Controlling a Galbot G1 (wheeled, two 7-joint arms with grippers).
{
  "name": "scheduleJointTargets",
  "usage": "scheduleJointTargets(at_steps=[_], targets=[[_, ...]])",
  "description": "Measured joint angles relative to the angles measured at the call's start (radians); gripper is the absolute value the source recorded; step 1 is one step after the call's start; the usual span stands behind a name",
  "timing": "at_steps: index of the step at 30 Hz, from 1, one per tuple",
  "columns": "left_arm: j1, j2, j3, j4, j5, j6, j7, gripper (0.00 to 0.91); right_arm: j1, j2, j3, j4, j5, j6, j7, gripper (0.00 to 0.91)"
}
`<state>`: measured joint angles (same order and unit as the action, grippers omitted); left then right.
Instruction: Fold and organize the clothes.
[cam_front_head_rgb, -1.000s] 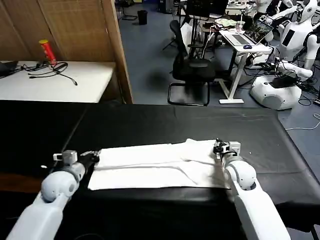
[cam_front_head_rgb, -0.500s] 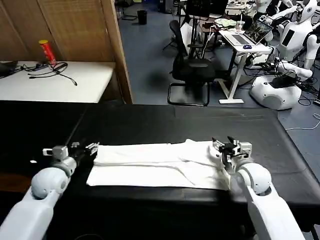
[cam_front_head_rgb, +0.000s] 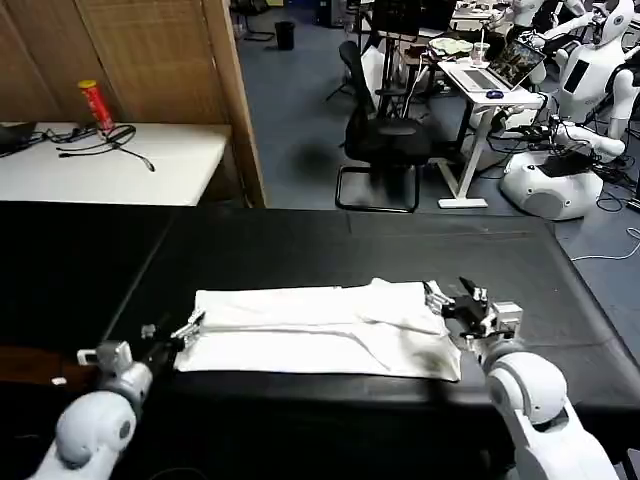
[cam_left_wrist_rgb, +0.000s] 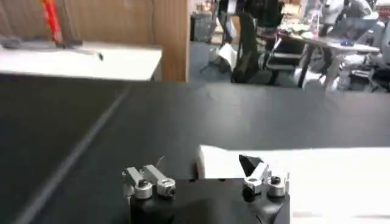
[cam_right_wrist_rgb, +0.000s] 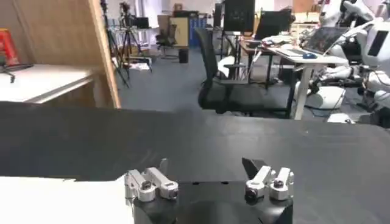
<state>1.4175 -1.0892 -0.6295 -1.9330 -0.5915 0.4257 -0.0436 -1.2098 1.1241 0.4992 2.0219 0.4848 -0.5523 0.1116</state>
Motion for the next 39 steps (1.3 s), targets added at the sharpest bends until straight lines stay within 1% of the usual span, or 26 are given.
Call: scheduleJointTargets(at_steps=[3, 4, 10, 11, 14, 15, 19, 20, 21, 22, 23, 24, 25, 26, 35, 39], targets=[[0.008, -0.018, -0.002, 0.005, 0.014, -0.002, 0.002, 0.878, -0.003, 0.000, -0.004, 0.006, -0.001, 0.001, 0.000, 0.878], [0.009, -0.024, -0.003, 0.009, 0.015, -0.002, 0.002, 0.790, -0.003, -0.001, -0.005, 0.007, -0.001, 0.002, 0.000, 0.878], [0.016, -0.048, -0.005, 0.037, 0.024, -0.011, 0.002, 0.761, -0.001, -0.003, -0.013, 0.008, -0.005, 0.008, -0.002, 0.878], [0.015, -0.052, -0.005, 0.040, 0.028, -0.012, 0.002, 0.722, -0.001, -0.003, -0.014, 0.007, -0.006, 0.009, -0.003, 0.878], [0.008, -0.066, 0.000, 0.049, 0.043, -0.013, 0.002, 0.683, 0.000, -0.003, -0.020, 0.006, -0.014, 0.012, -0.005, 0.878], [0.005, -0.070, 0.005, 0.051, 0.048, -0.013, 0.001, 0.644, 0.000, -0.003, -0.022, 0.006, -0.018, 0.014, -0.007, 0.878], [-0.002, -0.085, 0.016, 0.050, 0.067, -0.009, 0.001, 0.614, 0.000, -0.001, -0.026, 0.003, -0.032, 0.019, -0.014, 0.878], [-0.002, -0.087, 0.018, 0.048, 0.071, -0.007, 0.001, 0.556, 0.000, 0.000, -0.027, 0.002, -0.034, 0.020, -0.015, 0.878], [-0.002, -0.089, 0.021, 0.045, 0.077, -0.006, 0.001, 0.478, 0.000, 0.002, -0.028, 0.001, -0.036, 0.020, -0.015, 0.878], [-0.001, -0.091, 0.024, 0.043, 0.083, -0.006, 0.002, 0.341, 0.000, 0.003, -0.030, 0.000, -0.038, 0.021, -0.016, 0.878], [-0.002, -0.091, 0.026, 0.042, 0.091, -0.005, 0.003, 0.185, 0.001, 0.004, -0.031, -0.001, -0.039, 0.021, -0.016, 0.878], [-0.002, -0.091, 0.028, 0.042, 0.102, -0.004, 0.003, 0.166, 0.002, 0.005, -0.033, 0.000, -0.040, 0.021, -0.017, 0.878], [-0.003, -0.093, 0.030, 0.042, 0.112, -0.001, 0.003, 0.127, 0.003, 0.005, -0.033, -0.001, -0.041, 0.022, -0.018, 0.878], [-0.004, -0.093, 0.031, 0.042, 0.117, 0.000, 0.003, 0.010, 0.005, 0.005, -0.034, -0.001, -0.042, 0.022, -0.018, 0.878], [-0.012, -0.085, 0.039, 0.038, 0.164, 0.026, 0.010, 0.000, 0.011, 0.013, -0.043, 0.003, -0.062, 0.022, -0.021, 0.878], [-0.014, -0.073, 0.035, 0.039, 0.227, 0.021, 0.021, 0.000, 0.003, 0.014, -0.030, 0.013, -0.064, 0.023, -0.021, 0.878]])
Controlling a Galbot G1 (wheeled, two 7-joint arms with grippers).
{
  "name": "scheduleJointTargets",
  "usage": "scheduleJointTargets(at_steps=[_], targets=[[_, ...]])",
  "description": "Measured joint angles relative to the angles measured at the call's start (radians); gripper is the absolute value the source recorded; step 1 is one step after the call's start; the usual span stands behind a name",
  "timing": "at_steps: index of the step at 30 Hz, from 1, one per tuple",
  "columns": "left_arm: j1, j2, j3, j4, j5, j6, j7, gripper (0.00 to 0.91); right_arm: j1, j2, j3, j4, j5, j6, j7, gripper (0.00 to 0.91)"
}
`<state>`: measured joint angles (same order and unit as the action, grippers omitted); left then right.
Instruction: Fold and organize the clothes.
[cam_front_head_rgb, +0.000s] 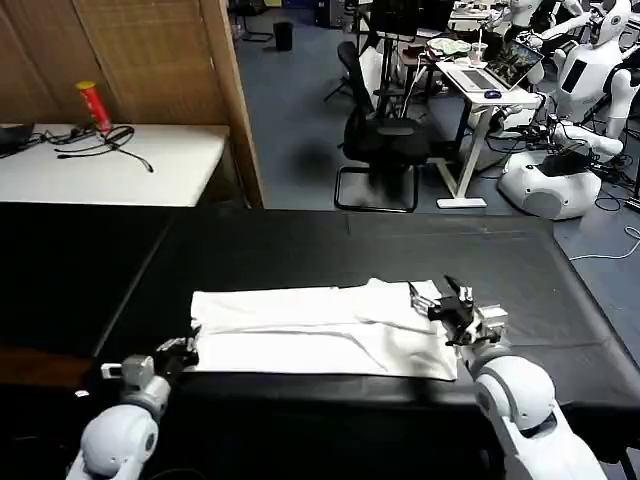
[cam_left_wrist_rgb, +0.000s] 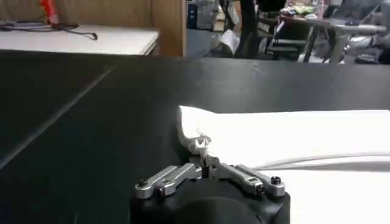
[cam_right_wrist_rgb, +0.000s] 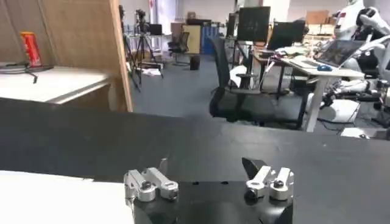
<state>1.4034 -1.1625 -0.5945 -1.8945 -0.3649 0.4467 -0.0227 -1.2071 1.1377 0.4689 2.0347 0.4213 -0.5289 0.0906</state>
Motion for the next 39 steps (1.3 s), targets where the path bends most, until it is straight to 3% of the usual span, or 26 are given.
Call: scheduleJointTargets(at_steps=[6, 16, 27, 39], targets=[[0.011, 0.076, -0.037, 0.026, 0.173, -0.075, 0.008, 0.000, -0.018, 0.011, 0.013, 0.015, -0.002, 0.003, 0.000, 0.878], [0.039, 0.257, -0.099, 0.031, 0.156, -0.078, -0.004, 0.000, -0.045, 0.043, 0.016, 0.020, -0.033, 0.008, 0.000, 0.878], [-0.001, 0.110, 0.084, -0.176, 0.096, 0.001, -0.065, 0.000, -0.092, 0.064, 0.056, 0.041, -0.074, 0.010, 0.003, 0.878], [-0.106, -0.037, 0.372, -0.210, -0.057, 0.063, -0.129, 0.000, -0.119, 0.077, 0.062, 0.038, -0.100, 0.010, 0.001, 0.878]])
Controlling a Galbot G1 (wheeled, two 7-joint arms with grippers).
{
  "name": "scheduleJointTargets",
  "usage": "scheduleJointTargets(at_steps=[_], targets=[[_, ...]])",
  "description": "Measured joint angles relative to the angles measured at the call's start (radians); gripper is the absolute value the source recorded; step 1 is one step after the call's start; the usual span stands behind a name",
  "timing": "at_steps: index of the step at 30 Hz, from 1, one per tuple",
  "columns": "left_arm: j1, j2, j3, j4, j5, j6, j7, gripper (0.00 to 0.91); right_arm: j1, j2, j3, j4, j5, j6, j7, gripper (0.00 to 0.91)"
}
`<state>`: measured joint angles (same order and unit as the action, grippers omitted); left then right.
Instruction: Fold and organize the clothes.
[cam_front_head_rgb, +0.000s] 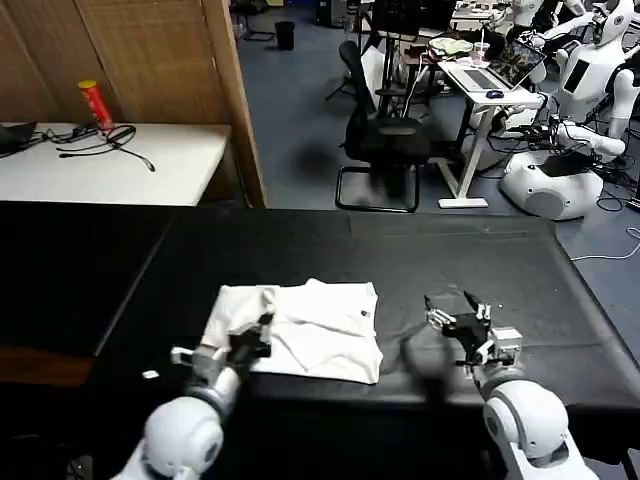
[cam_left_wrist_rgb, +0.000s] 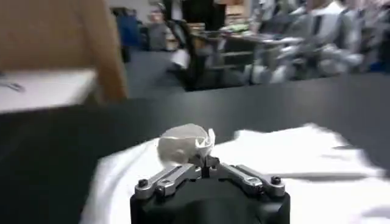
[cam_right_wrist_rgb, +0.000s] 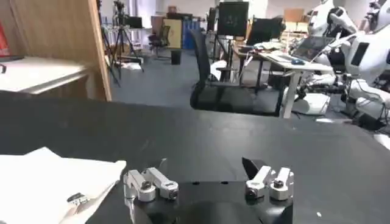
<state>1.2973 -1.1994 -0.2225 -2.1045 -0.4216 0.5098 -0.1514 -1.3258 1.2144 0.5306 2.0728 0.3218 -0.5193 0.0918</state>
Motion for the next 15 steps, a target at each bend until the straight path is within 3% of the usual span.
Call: scheduleJointTargets(at_steps=[15], targets=[[-0.104, -0.148, 0.148, 0.053, -0.057, -0.042, 0.022, 0.000, -0.010, 0.002, -0.004, 0.004, -0.007, 0.001, -0.005, 0.878]])
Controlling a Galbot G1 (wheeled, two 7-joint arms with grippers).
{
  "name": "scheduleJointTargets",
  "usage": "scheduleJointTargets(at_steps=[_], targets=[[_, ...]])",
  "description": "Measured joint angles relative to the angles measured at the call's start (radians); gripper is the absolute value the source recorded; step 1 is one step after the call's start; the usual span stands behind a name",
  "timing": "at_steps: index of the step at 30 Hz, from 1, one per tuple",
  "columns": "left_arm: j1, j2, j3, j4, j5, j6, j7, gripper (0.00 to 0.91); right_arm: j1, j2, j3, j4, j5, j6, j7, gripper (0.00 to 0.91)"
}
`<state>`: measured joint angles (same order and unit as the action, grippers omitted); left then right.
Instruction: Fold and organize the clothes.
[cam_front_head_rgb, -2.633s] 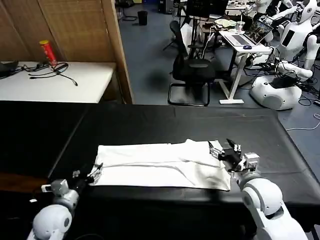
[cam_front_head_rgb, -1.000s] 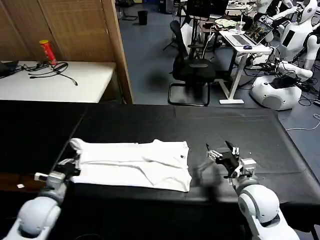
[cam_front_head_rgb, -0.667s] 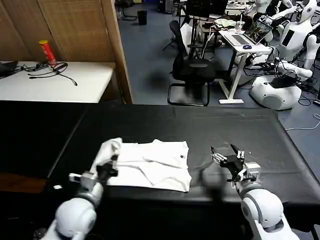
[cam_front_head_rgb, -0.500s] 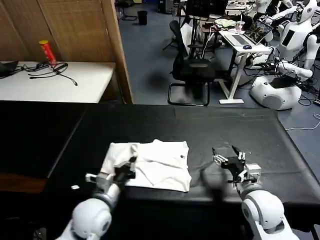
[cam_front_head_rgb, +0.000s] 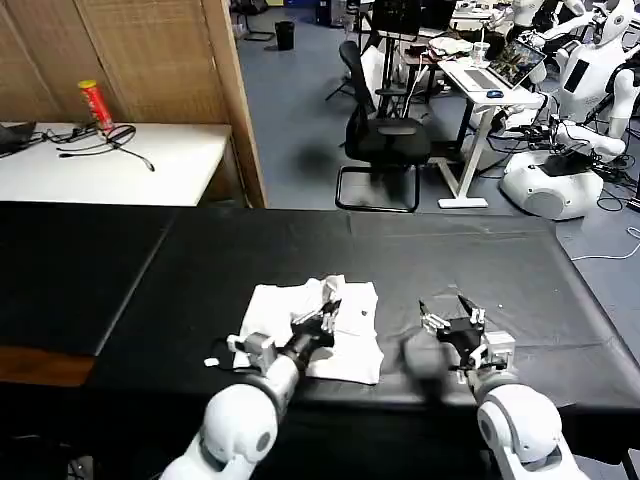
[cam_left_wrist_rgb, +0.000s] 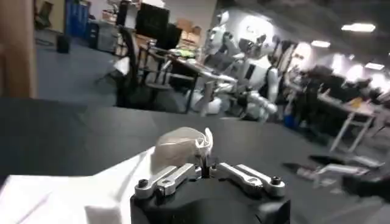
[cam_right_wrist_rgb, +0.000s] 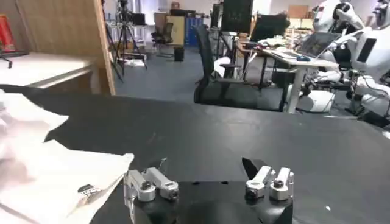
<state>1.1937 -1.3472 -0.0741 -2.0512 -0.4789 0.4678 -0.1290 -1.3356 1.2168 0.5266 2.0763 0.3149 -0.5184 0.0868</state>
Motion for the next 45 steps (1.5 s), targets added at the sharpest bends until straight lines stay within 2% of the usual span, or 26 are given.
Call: scheduleJointTargets(at_steps=[4, 5, 6, 17, 21, 25, 30, 36, 38, 41, 45], targets=[[-0.008, -0.026, 0.027, 0.030, 0.043, -0.008, 0.009, 0.000, -0.005, -0.004, 0.002, 0.005, 0.000, 0.001, -0.002, 0.878], [-0.008, -0.031, 0.029, 0.038, 0.053, -0.008, 0.010, 0.293, -0.005, -0.004, 0.002, 0.006, 0.000, 0.001, -0.002, 0.878], [-0.007, -0.034, 0.032, 0.048, 0.063, -0.009, 0.011, 0.878, -0.005, -0.004, 0.001, 0.006, 0.000, 0.001, -0.004, 0.878], [0.004, -0.094, 0.052, 0.137, 0.130, -0.047, 0.033, 0.878, 0.003, -0.008, -0.039, 0.003, 0.032, 0.033, -0.061, 0.878], [0.022, -0.105, 0.052, 0.123, 0.067, -0.051, 0.048, 0.878, 0.019, -0.020, -0.072, -0.006, 0.040, 0.032, -0.070, 0.878], [0.028, -0.082, 0.018, 0.073, 0.097, -0.084, 0.061, 0.878, 0.053, -0.028, -0.129, -0.031, 0.031, 0.029, -0.075, 0.878], [0.051, 0.008, -0.062, 0.017, 0.152, -0.139, 0.067, 0.878, 0.105, -0.018, -0.206, -0.078, -0.026, 0.020, -0.064, 0.878], [0.109, 0.109, -0.173, 0.013, 0.165, -0.190, 0.073, 0.878, 0.126, -0.003, -0.231, -0.123, -0.174, -0.023, -0.049, 0.878], [0.131, 0.120, -0.202, 0.015, 0.171, -0.207, 0.075, 0.878, 0.123, -0.002, -0.226, -0.124, -0.192, -0.027, -0.042, 0.878], [0.151, 0.131, -0.238, 0.025, 0.173, -0.230, 0.078, 0.878, 0.115, 0.004, -0.211, -0.113, -0.176, -0.023, -0.035, 0.878], [0.153, 0.127, -0.280, 0.057, 0.121, -0.239, 0.088, 0.878, 0.091, -0.001, -0.173, -0.069, -0.105, -0.014, -0.031, 0.878]])
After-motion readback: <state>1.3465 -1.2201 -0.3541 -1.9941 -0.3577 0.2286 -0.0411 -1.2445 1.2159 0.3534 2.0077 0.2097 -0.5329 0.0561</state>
